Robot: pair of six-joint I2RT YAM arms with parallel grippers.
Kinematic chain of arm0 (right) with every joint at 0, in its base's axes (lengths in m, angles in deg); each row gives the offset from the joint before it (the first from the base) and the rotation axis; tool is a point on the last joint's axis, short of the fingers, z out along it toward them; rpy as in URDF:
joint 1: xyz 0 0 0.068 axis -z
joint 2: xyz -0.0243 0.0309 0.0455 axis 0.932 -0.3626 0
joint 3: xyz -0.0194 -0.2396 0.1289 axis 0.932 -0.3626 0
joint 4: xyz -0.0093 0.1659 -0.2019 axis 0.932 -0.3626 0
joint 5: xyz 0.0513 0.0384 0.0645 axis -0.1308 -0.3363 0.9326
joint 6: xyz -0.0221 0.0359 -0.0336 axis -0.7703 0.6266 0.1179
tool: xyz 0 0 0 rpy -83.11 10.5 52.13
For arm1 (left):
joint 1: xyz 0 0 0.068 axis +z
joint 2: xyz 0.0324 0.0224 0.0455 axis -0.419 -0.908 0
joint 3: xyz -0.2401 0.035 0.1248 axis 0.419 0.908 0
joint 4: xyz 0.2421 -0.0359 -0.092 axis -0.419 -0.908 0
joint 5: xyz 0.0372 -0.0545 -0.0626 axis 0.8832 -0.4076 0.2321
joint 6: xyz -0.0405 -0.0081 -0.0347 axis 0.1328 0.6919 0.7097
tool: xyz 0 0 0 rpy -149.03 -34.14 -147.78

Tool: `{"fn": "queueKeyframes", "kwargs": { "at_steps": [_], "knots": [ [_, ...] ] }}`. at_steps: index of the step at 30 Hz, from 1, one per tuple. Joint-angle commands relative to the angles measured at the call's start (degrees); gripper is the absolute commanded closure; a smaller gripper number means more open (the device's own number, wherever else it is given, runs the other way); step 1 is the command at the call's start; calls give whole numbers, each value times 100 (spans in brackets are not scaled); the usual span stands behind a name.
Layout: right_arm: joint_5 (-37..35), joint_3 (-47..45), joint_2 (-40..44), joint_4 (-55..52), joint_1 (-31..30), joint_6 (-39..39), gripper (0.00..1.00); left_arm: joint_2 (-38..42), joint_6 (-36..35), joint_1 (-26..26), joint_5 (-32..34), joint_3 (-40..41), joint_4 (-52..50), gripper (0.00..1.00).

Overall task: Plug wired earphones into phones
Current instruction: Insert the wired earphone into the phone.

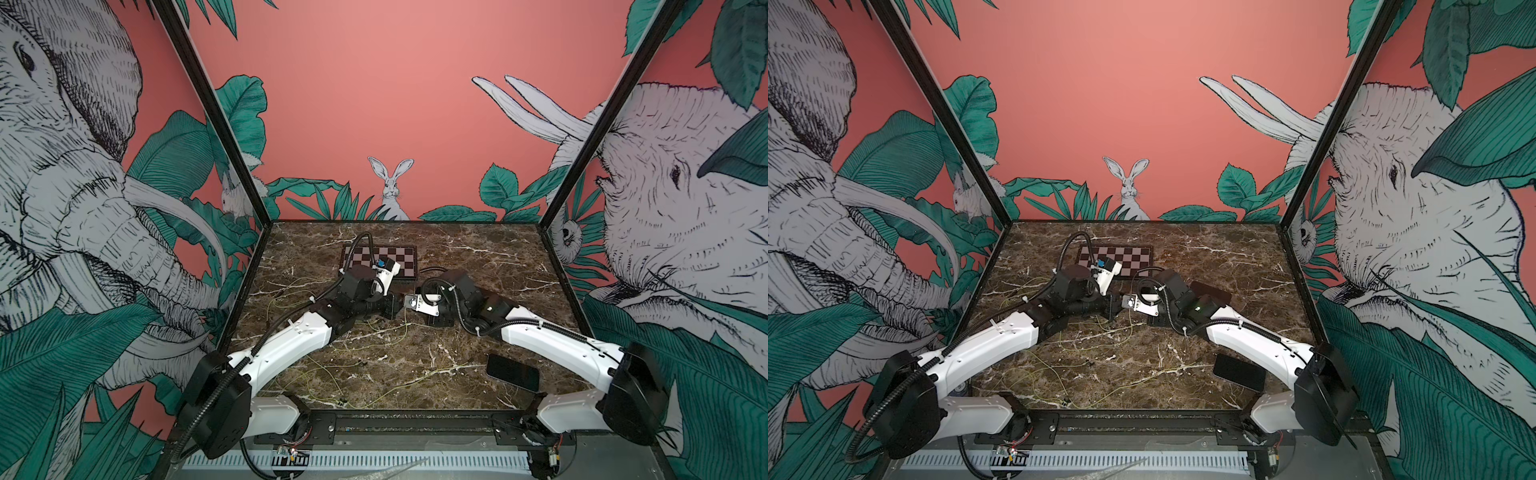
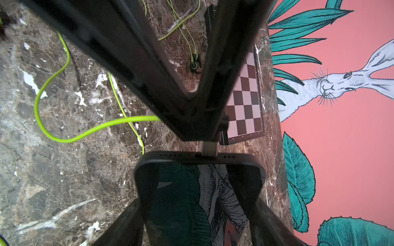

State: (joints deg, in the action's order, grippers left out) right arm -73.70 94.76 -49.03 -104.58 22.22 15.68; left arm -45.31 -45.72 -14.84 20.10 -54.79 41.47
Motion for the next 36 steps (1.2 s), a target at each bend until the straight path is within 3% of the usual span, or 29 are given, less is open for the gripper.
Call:
{"fn": "queueKeyframes", "kwargs": {
  "at_steps": [1,19,32,36],
  "knots": [
    [-22,223,183,409,-59,7,37,-11,-49,-13,45,-23,-52,100],
    [-31,270,70,480,-103,15,37,-70,-13,-15,-37,-56,-39,100],
    [-411,272,-41,337,-103,-21,37,327,-141,-18,459,112,36,100],
    [-310,282,-40,381,-107,6,37,242,-58,-12,266,116,129,100]
  ]
}}
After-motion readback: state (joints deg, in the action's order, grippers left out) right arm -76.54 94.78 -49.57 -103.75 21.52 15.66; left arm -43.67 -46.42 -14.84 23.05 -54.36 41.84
